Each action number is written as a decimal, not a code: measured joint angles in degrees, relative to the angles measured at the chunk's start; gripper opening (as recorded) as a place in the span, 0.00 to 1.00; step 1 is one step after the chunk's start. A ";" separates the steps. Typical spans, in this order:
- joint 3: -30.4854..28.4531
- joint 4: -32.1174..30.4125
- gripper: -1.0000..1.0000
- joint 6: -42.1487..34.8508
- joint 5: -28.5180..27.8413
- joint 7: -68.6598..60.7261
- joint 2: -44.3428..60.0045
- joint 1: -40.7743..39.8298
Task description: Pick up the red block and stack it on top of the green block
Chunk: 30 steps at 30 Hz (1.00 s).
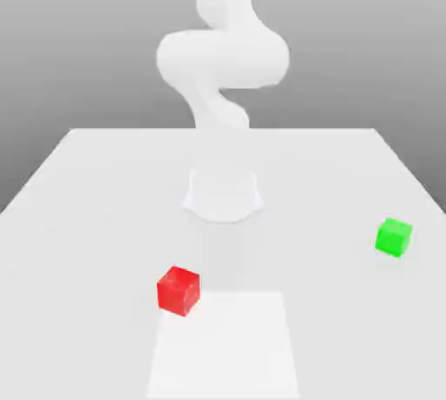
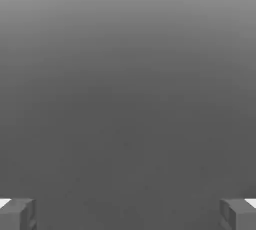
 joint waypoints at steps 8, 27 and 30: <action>-0.15 -14.06 0.50 10.83 -0.41 5.44 13.76 -4.42; -0.56 -30.46 0.00 40.81 1.21 11.65 51.74 -10.35; -0.40 -30.33 0.00 41.68 1.14 11.72 52.73 -10.52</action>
